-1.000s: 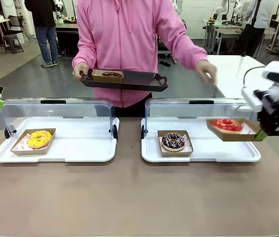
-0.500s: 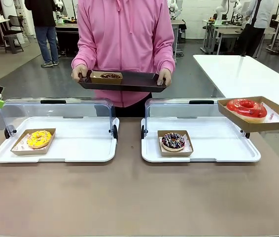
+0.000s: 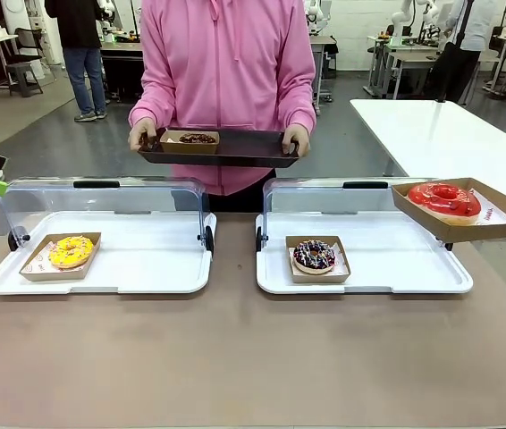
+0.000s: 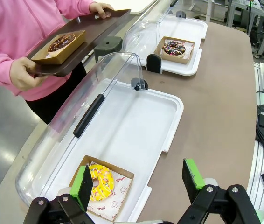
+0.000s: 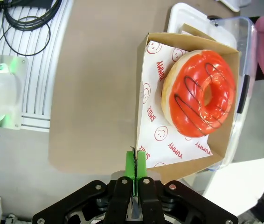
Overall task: Provide the desired donut to the person.
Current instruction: Pick up and lift the Paper togo box containing the Donut pointed at by the person, then place the picked Paper togo box onto the Handle tray extended by the person.
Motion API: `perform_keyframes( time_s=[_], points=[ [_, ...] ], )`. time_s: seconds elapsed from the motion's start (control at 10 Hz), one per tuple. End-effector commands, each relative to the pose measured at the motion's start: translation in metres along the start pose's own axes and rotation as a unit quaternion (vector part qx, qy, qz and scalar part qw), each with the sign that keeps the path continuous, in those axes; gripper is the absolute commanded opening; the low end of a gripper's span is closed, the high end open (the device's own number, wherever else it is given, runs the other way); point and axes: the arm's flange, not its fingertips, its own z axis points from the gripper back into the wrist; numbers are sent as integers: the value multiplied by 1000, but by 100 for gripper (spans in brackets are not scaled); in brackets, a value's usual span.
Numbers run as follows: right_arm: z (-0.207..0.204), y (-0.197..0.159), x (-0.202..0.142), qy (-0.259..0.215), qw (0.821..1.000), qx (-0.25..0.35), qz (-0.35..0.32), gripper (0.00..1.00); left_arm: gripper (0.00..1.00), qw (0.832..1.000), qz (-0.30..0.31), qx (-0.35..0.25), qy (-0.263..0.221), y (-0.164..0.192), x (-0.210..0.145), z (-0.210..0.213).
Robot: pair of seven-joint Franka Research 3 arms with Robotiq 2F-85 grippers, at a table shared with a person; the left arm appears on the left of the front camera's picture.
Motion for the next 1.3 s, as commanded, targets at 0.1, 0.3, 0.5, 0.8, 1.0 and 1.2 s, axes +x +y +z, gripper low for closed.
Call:
perform_keyframes(
  time_s=[0.1, 0.3, 0.5, 0.8, 1.0, 1.2],
  points=[
    [0, -2, -1, 10, 1000, 7, -6, 0, 100, 1000, 0, -1, -2, 0, -1, 0],
    [0, -2, -1, 10, 1000, 7, -6, 0, 100, 1000, 0, -1, -2, 0, -1, 0],
    [0, -2, -1, 10, 1000, 7, -6, 0, 100, 1000, 0, -1, -2, 0, -1, 0],
    [0, -2, -1, 10, 1000, 7, -6, 0, 100, 1000, 0, -1, -2, 0, -1, 0],
    [0, -2, -1, 10, 1000, 7, -6, 0, 100, 1000, 0, -1, -2, 0, -1, 0],
    [0, -2, -1, 10, 1000, 7, -6, 0, 100, 1000, 0, -1, -2, 0, -1, 0]
  ],
)
